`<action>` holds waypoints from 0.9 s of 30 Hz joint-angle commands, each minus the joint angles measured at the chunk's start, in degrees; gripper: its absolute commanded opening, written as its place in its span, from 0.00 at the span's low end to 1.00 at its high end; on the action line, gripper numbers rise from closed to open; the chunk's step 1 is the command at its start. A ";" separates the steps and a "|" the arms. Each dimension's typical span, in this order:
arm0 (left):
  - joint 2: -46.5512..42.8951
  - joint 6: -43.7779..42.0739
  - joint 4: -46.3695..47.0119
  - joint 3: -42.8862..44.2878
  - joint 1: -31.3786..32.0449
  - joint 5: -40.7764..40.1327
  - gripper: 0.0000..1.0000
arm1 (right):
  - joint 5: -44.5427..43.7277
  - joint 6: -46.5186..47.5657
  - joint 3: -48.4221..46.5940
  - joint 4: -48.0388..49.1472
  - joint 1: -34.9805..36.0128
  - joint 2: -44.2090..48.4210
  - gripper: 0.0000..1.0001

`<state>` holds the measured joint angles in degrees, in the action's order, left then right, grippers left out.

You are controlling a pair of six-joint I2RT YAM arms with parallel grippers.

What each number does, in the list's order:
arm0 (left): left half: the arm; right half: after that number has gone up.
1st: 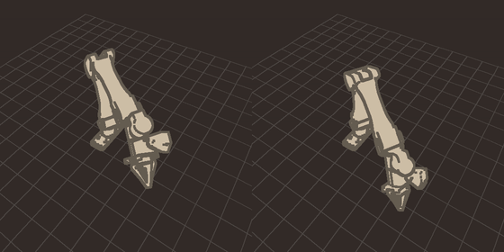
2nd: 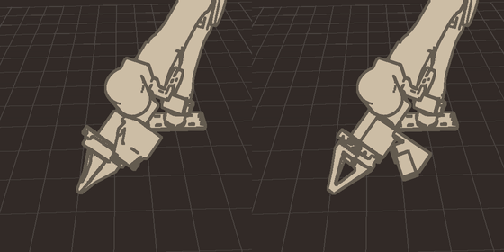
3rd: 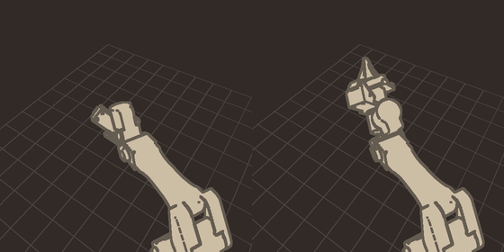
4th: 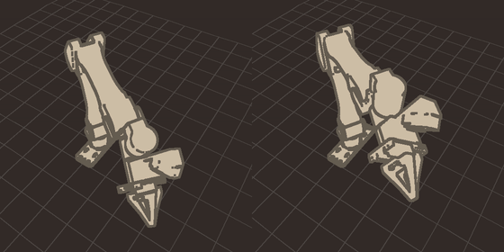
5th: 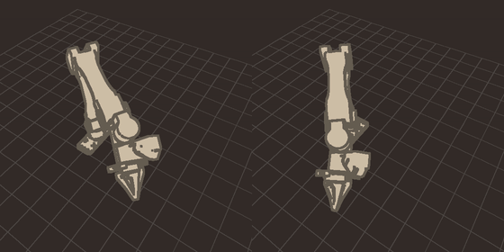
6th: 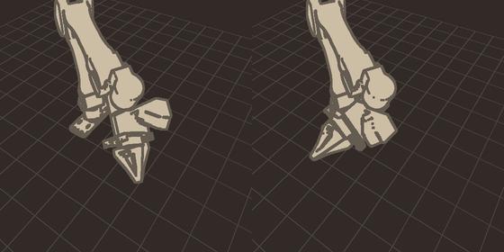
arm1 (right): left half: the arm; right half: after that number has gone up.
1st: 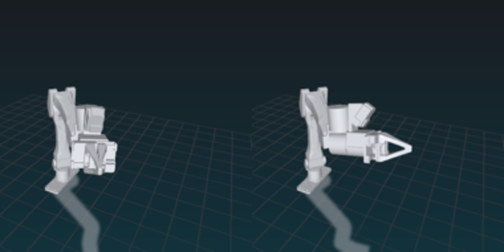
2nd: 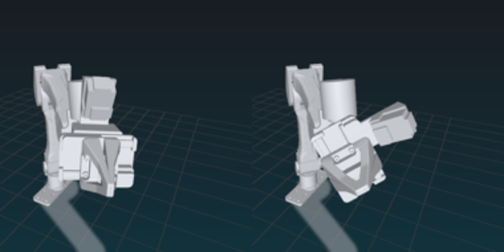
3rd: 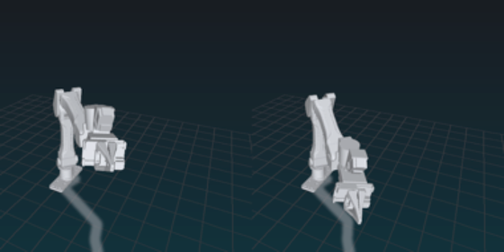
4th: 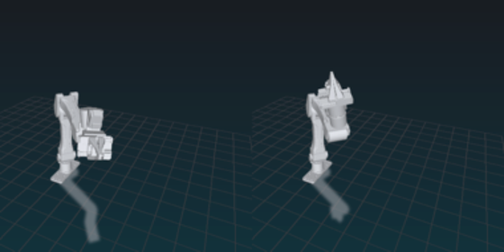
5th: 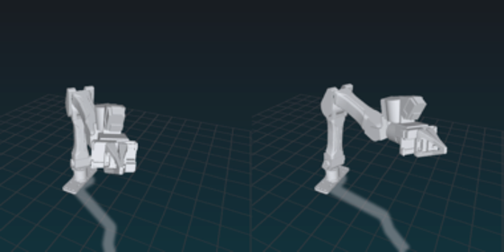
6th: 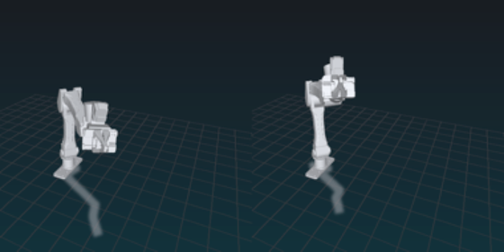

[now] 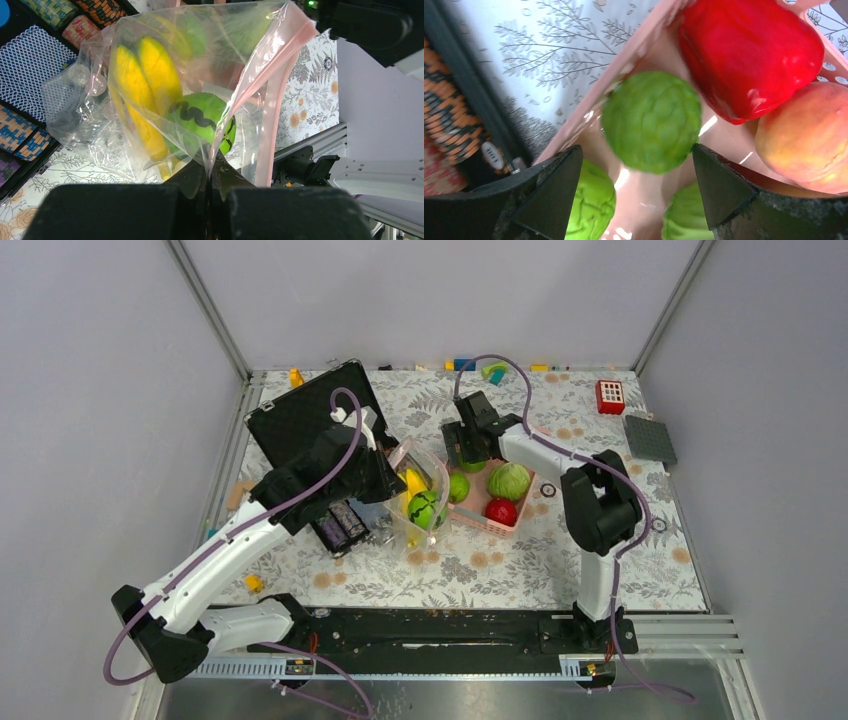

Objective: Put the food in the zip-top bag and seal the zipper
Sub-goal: Pick up the fake fruit from the bin.

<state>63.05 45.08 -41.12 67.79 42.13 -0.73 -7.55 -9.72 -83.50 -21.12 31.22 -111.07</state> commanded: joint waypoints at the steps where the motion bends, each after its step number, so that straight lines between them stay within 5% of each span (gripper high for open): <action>1: 0.33 0.31 1.88 0.21 0.06 -0.76 0.00 | -3.02 -1.26 -3.12 2.90 -0.33 -3.55 0.87; 9: 2.07 0.70 2.69 -0.17 0.06 0.47 0.00 | -6.41 -4.47 -3.15 3.49 -0.50 -7.21 0.86; 18: 2.13 0.56 3.31 -0.40 0.06 0.47 0.00 | -7.68 -4.84 -0.17 4.50 -0.48 -1.78 0.54; 27: 2.23 0.06 3.69 -0.33 0.06 1.68 0.00 | -8.25 -5.12 9.57 7.13 -0.48 14.44 0.39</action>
<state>65.67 45.45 -40.38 67.35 42.13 -0.45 -14.13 -13.78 -76.01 -17.12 30.96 -105.43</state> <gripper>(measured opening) 0.010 0.799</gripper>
